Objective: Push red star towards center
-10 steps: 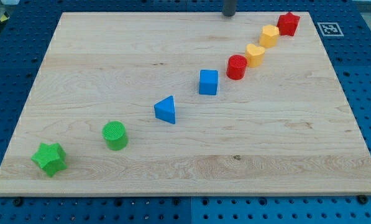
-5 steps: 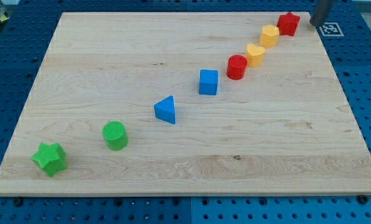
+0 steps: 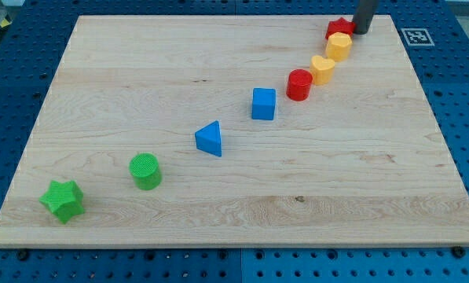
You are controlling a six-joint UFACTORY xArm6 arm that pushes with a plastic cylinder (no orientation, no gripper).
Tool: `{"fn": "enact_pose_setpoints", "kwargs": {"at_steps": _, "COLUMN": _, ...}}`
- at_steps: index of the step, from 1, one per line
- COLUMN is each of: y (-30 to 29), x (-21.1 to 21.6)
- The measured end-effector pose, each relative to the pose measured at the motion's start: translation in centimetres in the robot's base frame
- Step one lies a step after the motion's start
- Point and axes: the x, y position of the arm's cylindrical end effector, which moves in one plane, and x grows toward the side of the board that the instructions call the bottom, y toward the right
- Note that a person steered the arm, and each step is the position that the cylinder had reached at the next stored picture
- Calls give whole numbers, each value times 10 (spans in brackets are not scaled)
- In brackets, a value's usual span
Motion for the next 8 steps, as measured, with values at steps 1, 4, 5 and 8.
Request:
{"fn": "enact_pose_setpoints", "kwargs": {"at_steps": 1, "y": -23, "x": 0}}
{"fn": "enact_pose_setpoints", "kwargs": {"at_steps": 4, "y": -35, "x": 44}}
{"fn": "enact_pose_setpoints", "kwargs": {"at_steps": 5, "y": -35, "x": 51}}
{"fn": "enact_pose_setpoints", "kwargs": {"at_steps": 8, "y": -86, "x": 85}}
